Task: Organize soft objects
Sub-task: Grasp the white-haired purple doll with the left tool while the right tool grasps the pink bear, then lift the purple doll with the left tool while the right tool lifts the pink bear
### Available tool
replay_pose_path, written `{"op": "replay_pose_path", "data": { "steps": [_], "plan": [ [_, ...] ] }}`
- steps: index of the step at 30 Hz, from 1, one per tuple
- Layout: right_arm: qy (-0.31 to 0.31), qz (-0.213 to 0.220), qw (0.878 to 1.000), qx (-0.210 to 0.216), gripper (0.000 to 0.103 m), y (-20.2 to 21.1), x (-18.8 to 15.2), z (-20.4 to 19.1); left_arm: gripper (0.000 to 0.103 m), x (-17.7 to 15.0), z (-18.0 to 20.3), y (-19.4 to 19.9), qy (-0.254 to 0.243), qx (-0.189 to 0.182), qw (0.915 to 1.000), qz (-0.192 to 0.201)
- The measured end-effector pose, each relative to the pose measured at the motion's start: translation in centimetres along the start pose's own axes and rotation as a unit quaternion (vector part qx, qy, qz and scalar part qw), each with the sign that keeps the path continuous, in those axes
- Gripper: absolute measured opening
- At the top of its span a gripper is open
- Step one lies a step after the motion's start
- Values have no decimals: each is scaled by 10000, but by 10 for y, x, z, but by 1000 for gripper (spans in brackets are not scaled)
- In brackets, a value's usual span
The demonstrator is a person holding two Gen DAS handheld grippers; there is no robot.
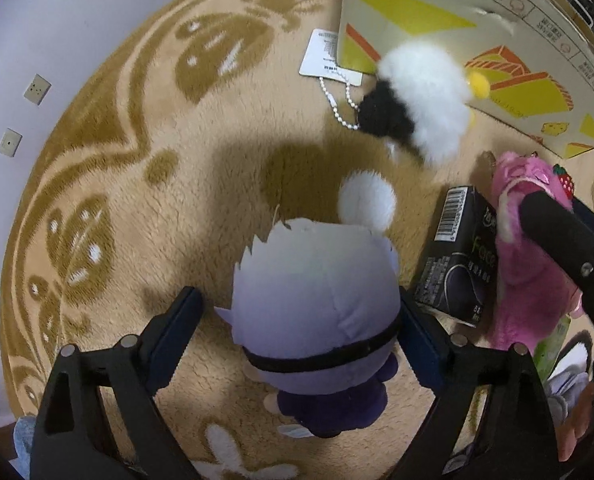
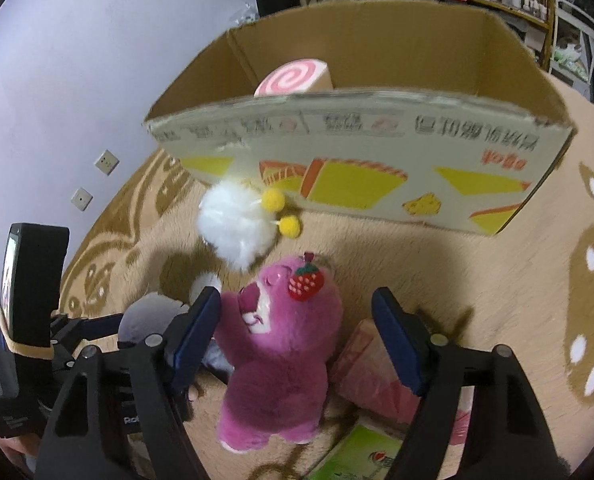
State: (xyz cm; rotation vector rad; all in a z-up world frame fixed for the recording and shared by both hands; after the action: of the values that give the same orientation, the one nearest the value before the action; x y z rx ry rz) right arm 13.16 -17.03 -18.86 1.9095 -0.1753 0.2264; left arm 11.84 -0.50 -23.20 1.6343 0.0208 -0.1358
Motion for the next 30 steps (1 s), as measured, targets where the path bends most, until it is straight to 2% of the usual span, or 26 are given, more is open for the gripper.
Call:
{"op": "replay_pose_path", "data": {
  "steps": [5,7,9,13,19,30],
  "plan": [
    [281,-214,9992,-185,81,-12,-6,-9,87,-2,3,0,-63,-6,10000,26],
    [321,-314,9988,-179,69,-17,-7,-13,86,-2,4,-1,-59,2,10000,14],
    [346,-310,9986,-268,67,-21,-8,-15,85,-1,4,-2,-72,15,10000,19],
    [413,-189,9981,-406,63,-18,-7,-16,66,-3,8,2,-140,-139,9998,92],
    [294,56,9987,-403,61,-3,-6,-10,62,-5,14,12,-216,-193,9992,265],
    [136,425,9977,-506,61,28,-6,4,61,-4,2,48,-124,-56,9941,1077]
  ]
}}
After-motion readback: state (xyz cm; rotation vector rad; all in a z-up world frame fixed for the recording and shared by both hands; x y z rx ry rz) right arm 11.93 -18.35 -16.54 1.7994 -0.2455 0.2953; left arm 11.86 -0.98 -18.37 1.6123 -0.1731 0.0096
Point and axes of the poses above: each gripper's, at about its wrist camera, not at the fingertips, and y roughly against the way its jaws point, z to its right, x to its top, the point moved 6 cm from there along -y, roughly the way its jaws point, and after that the axes turned 13 degrees about -z, right-handed, at the moved point
